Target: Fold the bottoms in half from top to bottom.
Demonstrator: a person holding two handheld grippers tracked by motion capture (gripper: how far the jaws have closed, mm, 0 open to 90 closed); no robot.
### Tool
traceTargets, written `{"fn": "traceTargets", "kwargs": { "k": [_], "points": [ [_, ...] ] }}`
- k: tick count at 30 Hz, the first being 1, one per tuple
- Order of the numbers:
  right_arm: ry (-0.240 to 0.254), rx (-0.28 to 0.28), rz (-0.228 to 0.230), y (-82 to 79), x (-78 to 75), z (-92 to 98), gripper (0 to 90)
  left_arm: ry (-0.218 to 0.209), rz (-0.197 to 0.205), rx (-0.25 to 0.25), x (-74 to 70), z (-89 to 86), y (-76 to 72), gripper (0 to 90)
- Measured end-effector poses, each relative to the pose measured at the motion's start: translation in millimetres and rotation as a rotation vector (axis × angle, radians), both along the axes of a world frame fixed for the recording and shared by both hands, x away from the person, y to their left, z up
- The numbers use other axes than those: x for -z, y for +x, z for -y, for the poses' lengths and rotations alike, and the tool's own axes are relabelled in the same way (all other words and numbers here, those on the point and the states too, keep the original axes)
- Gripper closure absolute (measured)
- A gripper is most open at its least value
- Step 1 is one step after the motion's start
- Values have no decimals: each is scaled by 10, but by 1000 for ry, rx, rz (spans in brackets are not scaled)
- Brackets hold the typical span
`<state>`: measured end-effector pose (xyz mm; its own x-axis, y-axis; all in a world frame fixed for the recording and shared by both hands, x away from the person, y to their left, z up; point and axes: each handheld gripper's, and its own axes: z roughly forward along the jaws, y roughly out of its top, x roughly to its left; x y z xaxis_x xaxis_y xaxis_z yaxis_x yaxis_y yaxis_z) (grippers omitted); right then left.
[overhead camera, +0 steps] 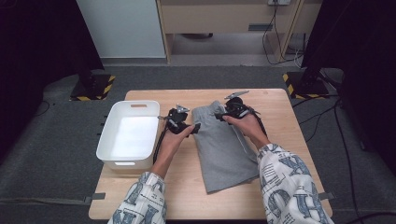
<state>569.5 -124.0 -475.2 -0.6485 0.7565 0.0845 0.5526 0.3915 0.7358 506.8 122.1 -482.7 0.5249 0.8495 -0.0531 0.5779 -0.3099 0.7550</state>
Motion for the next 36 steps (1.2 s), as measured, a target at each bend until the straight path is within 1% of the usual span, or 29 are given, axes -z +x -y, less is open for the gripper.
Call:
{"fn": "traceTargets", "kwargs": {
  "k": [2,5,6,7,9,12,13,14,17,19,21,22,24,27,28,31,32,33,36],
  "points": [
    [-18,2,-6,16,51,-16,370,-4,-12,-10,37,-3,0,182],
    [-42,16,-24,46,132,-20,380,-13,-34,-15,94,9,11,222],
    [-52,19,-30,54,154,-18,383,-11,-43,-11,110,19,16,237],
    [-53,25,-33,59,168,-18,394,-5,-47,-7,138,43,23,251],
    [-65,34,-40,74,199,-10,420,7,-49,-7,173,71,34,285],
    [-78,38,-45,86,232,3,455,10,-48,-14,231,108,63,336],
    [-83,47,-54,85,247,7,470,11,-52,-15,249,113,71,349],
    [-89,47,-51,84,264,12,489,11,-56,-16,269,121,79,367],
    [-108,54,-62,74,321,17,528,30,-59,-4,325,156,97,425],
    [-107,57,-63,67,350,20,537,40,-59,-3,360,175,110,465],
    [-116,53,-67,51,377,22,543,36,-62,-3,390,185,124,498],
    [-112,53,-68,43,387,27,544,32,-62,-3,405,193,130,514],
    [-112,52,-72,32,404,41,546,42,-57,2,434,220,141,541],
    [-115,56,-70,-1,415,59,546,36,-54,0,452,237,153,552],
    [-112,62,-71,-49,426,99,545,32,-50,-2,459,245,156,559],
    [-103,65,-77,-86,431,132,542,39,-45,4,460,256,155,564],
    [-94,72,-87,-147,430,160,537,36,-52,14,462,260,149,567],
    [-95,70,-91,-169,428,167,535,36,-54,16,460,262,145,567],
    [-95,62,-88,-244,429,191,532,42,-63,30,451,275,111,571]
  ]
}}
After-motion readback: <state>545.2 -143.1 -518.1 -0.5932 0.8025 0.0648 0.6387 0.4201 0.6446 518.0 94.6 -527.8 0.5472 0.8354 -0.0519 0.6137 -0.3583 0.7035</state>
